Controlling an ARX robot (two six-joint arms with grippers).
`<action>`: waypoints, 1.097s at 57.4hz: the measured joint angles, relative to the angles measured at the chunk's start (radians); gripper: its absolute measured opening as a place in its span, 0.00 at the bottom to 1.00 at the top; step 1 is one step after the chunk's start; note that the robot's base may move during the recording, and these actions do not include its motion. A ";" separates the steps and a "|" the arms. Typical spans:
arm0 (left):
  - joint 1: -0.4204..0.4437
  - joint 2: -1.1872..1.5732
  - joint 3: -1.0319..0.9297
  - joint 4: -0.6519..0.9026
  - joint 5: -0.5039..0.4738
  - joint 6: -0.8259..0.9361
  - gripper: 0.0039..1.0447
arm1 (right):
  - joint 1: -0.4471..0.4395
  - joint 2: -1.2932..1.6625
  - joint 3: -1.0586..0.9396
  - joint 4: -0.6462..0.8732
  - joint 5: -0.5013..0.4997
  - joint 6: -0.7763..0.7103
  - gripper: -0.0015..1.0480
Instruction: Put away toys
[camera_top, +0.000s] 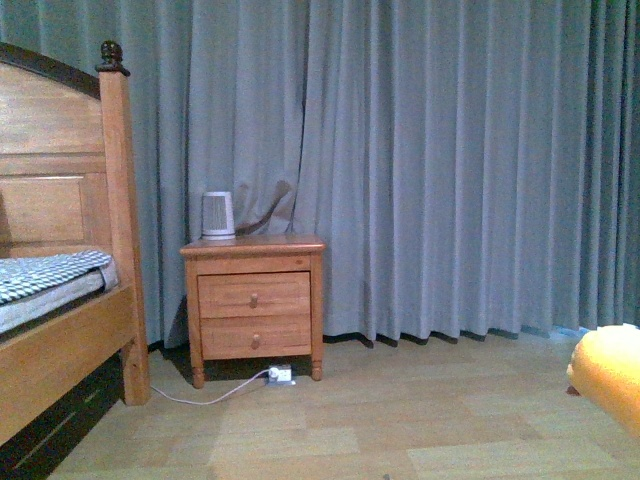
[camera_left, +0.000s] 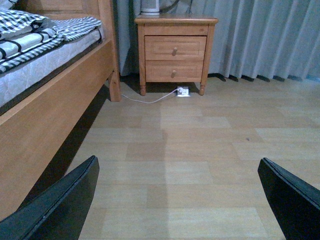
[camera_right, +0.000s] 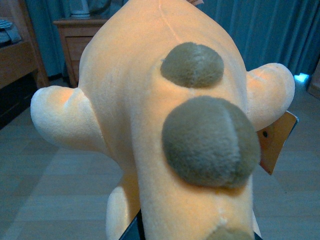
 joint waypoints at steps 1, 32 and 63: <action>0.000 0.000 0.000 0.000 0.000 0.000 0.94 | 0.000 0.000 0.000 0.000 0.000 0.000 0.07; 0.000 0.000 0.000 0.000 0.000 0.000 0.94 | 0.000 -0.001 0.000 0.000 0.002 0.000 0.07; 0.000 0.000 0.000 0.000 0.000 0.000 0.94 | 0.000 -0.001 0.000 0.000 0.003 0.000 0.07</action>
